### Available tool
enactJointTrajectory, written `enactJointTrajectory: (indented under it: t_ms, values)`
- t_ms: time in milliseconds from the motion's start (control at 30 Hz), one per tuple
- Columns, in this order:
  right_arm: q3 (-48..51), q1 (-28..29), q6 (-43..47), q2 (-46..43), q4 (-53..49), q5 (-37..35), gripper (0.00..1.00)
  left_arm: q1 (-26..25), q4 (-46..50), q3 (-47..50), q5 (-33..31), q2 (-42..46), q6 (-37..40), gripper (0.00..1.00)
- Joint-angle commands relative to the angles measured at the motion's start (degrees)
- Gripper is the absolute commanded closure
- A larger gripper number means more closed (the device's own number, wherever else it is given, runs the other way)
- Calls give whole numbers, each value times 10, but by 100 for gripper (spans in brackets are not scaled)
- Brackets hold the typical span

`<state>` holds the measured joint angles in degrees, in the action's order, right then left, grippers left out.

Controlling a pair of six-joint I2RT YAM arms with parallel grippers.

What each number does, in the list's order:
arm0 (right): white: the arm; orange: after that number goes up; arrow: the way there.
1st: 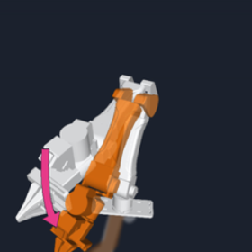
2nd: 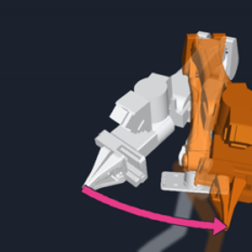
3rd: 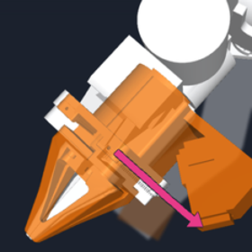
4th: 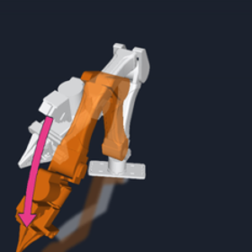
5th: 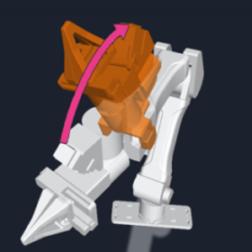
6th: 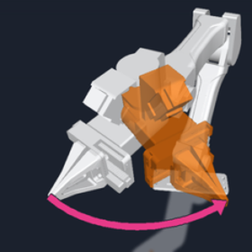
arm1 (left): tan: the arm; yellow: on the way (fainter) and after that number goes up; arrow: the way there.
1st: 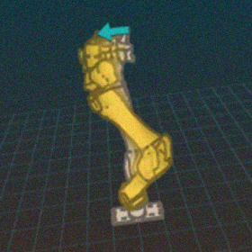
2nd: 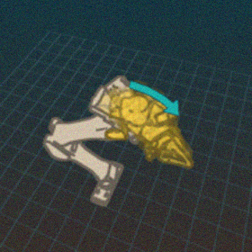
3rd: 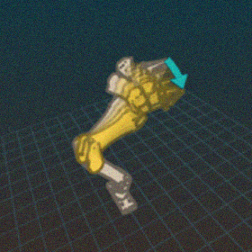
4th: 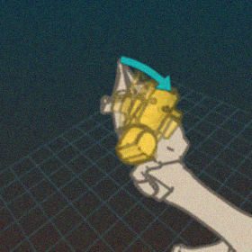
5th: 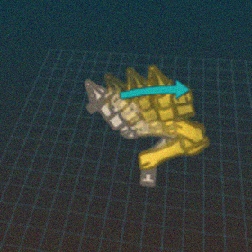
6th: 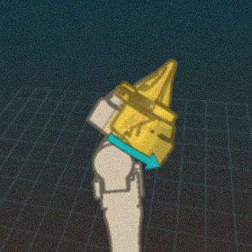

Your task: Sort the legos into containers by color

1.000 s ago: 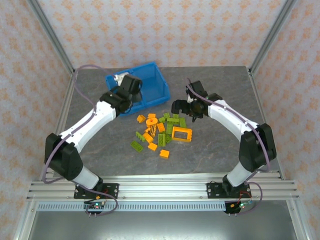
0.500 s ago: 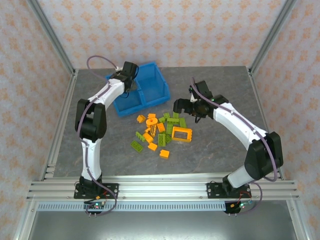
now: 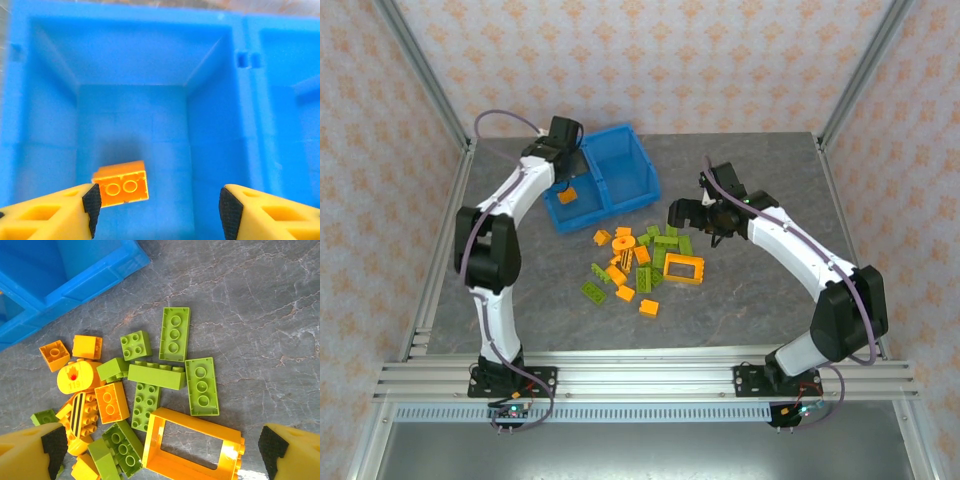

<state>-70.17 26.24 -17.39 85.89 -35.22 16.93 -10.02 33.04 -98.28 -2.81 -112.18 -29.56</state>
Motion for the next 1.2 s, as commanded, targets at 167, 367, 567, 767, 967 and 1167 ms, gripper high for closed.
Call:
enactJointTrajectory:
  t_ms: [167,367,567,767,967,1167]
  values:
    - [70,3,21,7,-26,-42,1,-33,-34,140,77,260,37,34]
    - [172,4,-15,-11,-11,-11,9,-95,10,221,102,376,121,29]
    - [204,5,-34,11,23,5,36,-107,31,280,129,434,132,23]
    - [188,6,-34,41,34,-22,60,-107,28,297,123,449,128,7]
    - [171,6,-40,31,15,-66,92,-108,66,267,116,452,152,0]
    - [115,15,-53,-49,-14,-107,99,-107,107,240,96,483,218,0]
